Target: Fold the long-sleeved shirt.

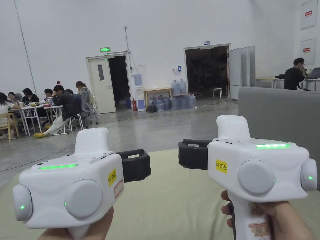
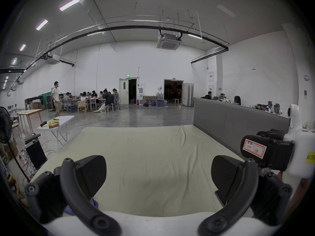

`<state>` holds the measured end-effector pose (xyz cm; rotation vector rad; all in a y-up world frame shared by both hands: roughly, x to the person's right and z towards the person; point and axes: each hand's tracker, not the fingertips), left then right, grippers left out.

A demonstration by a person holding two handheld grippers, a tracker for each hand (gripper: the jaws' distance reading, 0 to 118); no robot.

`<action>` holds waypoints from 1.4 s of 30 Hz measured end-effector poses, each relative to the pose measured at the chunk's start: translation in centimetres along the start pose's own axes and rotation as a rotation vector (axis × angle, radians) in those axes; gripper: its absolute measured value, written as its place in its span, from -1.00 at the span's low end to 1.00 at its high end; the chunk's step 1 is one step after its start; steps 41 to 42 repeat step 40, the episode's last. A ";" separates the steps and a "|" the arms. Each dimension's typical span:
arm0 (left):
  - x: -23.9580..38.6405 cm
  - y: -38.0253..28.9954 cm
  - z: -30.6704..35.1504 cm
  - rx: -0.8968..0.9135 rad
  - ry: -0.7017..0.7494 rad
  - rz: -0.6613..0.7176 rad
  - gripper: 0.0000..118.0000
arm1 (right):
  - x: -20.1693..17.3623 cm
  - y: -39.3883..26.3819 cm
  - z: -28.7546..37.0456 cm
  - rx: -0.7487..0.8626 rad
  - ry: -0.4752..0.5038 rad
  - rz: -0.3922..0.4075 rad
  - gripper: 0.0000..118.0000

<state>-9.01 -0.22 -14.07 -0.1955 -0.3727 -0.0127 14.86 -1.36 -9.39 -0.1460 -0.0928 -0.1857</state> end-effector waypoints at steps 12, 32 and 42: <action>-0.1 -0.2 0.1 -0.003 0.008 0.002 0.99 | -0.3 -0.4 0.0 0.002 -0.018 0.024 1.00; -0.4 -0.3 0.2 -0.011 0.006 0.009 0.99 | -1.5 -0.9 -0.3 0.003 -0.034 0.062 1.00; -0.3 -0.3 0.0 -0.016 0.009 0.003 0.99 | -1.3 -0.5 -0.4 -0.012 -0.032 0.053 1.00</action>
